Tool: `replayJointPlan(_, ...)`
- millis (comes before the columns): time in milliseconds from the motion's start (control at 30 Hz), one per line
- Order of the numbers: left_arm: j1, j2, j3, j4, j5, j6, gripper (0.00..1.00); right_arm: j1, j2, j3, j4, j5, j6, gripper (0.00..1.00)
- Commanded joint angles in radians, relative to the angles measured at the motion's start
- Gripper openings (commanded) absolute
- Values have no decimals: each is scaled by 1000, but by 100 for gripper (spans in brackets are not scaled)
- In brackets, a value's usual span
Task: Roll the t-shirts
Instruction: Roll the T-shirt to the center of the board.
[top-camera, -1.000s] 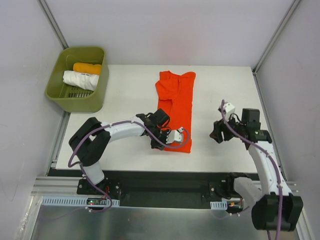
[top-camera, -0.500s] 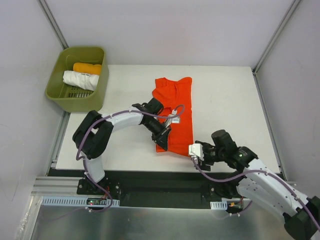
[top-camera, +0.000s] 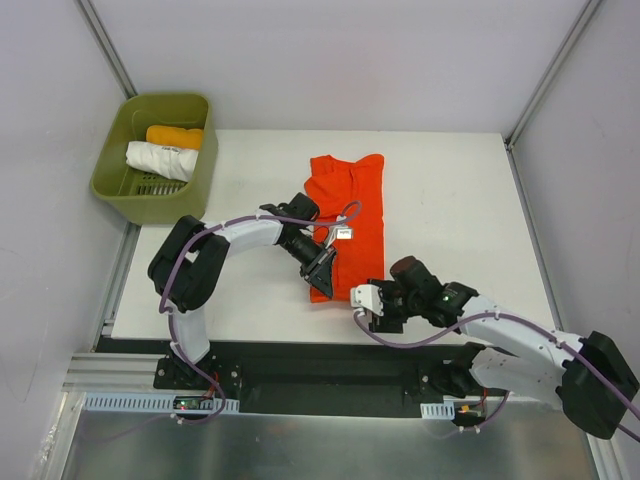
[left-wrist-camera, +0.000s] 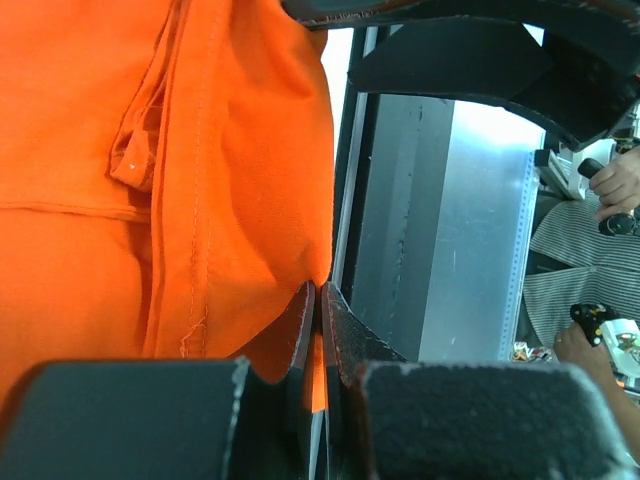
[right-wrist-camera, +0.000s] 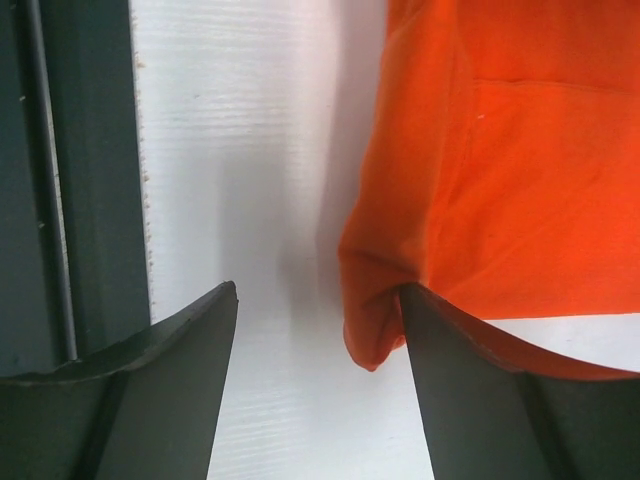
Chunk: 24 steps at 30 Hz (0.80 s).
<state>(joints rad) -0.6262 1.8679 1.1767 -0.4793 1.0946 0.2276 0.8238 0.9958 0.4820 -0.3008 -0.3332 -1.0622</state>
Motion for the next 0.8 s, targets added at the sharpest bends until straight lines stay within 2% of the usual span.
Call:
replayJointPlan(0,17,10,-3,-8,70,15,0,9,14,82,54,75,25,69)
replayJointPlan(367,23,5,6,-7,80,-14,0,14,44,119,34,63,18,69)
replayJointPlan(500,26,8,9,-1,87,-34,0,15,75,115,20,5,1,69)
replayJointPlan(667,37,7,9,5,99,-42,0,15,135,95,95,37,16,69)
replayJointPlan(767,43,7,0,8,105,-45,0,15,165,87,121,56,2,66)
